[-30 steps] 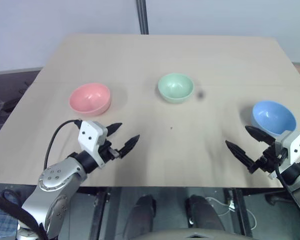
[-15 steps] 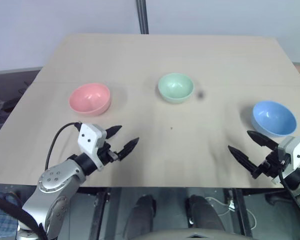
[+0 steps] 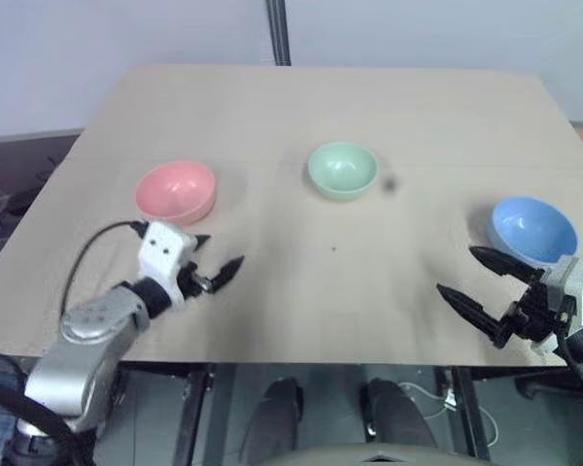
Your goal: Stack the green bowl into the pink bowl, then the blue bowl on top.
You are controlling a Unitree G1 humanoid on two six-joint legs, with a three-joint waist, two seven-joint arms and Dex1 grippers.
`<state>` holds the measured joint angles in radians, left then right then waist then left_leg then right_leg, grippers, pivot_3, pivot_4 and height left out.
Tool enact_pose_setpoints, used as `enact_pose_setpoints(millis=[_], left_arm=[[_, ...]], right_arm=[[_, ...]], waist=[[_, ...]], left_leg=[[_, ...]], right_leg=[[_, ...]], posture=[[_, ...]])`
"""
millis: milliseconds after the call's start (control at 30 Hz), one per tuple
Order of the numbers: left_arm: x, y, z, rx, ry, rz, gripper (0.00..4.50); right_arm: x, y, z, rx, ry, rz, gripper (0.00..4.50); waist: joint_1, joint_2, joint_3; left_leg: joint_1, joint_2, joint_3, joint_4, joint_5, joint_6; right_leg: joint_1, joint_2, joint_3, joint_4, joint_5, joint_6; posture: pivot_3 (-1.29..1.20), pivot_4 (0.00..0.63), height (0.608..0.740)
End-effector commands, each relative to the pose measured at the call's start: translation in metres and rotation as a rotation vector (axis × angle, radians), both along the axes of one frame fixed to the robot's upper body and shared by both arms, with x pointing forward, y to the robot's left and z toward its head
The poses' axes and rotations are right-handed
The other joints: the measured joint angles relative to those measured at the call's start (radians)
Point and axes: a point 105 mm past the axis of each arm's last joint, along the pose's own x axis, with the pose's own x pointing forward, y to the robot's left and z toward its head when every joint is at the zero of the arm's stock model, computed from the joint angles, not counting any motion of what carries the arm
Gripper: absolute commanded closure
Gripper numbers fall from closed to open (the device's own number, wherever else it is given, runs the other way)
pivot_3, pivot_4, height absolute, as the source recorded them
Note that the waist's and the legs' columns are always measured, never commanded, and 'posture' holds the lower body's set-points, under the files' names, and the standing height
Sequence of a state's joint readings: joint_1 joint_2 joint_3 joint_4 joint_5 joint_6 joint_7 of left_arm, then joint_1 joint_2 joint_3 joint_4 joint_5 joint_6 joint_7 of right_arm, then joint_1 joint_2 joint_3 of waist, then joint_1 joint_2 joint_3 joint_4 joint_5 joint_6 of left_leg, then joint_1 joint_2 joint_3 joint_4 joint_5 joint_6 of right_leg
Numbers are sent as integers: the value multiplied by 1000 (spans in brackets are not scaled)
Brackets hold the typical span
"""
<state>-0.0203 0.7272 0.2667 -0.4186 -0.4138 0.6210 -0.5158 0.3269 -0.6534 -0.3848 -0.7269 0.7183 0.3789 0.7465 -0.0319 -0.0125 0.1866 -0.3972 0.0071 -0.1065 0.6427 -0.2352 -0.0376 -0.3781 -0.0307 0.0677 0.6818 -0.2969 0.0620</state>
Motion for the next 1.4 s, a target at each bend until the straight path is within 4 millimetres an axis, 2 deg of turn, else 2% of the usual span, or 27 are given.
enact_pose_setpoints(millis=[33,133,300,500,600,667,867,900,967,1200,1400], left_arm=[[18,34,35,167,-87,130,443],[22,38,43,269,-93,114,443],[23,34,39,428,-46,30,443],[30,42,29,507,-8,11,443],[40,47,24,476,9,26,443],[46,52,21,517,20,21,443],[65,47,20,544,55,-64,443],[67,45,20,531,56,-78,839],[68,43,20,535,63,-105,1239],[68,50,15,572,90,-128,4467],[67,50,12,599,97,-147,4467]], right_arm=[[-7,8,18,-3,-38,71,131],[-11,14,28,18,-50,109,131],[-12,19,37,21,-60,139,131],[-13,21,37,11,-63,129,131],[-12,22,37,11,-68,121,131],[-12,23,37,12,-72,119,131],[-9,23,37,4,-86,95,131],[-9,22,37,2,-88,91,51],[-8,22,38,1,-93,83,51],[-8,21,38,4,-98,68,51],[-7,20,37,0,-98,65,51]], waist=[[-1,-1,0],[-5,-1,0],[-6,-1,1],[-3,-1,1],[-3,-1,1],[-3,-1,1],[-2,-2,1],[-2,-2,1],[-4,-2,1],[-8,-2,1],[-6,-2,1]], left_leg=[[0,0,0,0,0,0],[0,0,2,-2,0,0],[0,-1,2,-7,0,0],[0,-1,1,-7,0,0],[0,0,1,-7,0,0],[0,0,1,-6,0,0],[-1,-1,0,-6,0,0],[-1,-1,0,-6,0,0],[-1,-1,0,-6,0,0],[-1,-1,0,-6,0,0],[-1,-1,0,-5,0,0]], right_leg=[[0,0,0,0,0,0],[0,-1,1,-3,0,0],[-2,-1,1,-3,0,0],[-1,-2,0,-3,0,0],[-1,-1,0,-3,0,0],[-1,-1,0,-2,0,0],[-1,-1,-1,-2,0,0],[-1,-1,-1,-2,0,0],[-1,-1,-1,-2,0,0],[-2,-1,0,-2,0,0],[-1,-1,-1,-1,0,0]], posture=[[0,150,740],[0,150,740],[0,150,740],[0,150,740],[0,150,740],[0,150,740],[0,150,740],[0,150,740],[0,150,740],[0,150,740],[0,150,740]])
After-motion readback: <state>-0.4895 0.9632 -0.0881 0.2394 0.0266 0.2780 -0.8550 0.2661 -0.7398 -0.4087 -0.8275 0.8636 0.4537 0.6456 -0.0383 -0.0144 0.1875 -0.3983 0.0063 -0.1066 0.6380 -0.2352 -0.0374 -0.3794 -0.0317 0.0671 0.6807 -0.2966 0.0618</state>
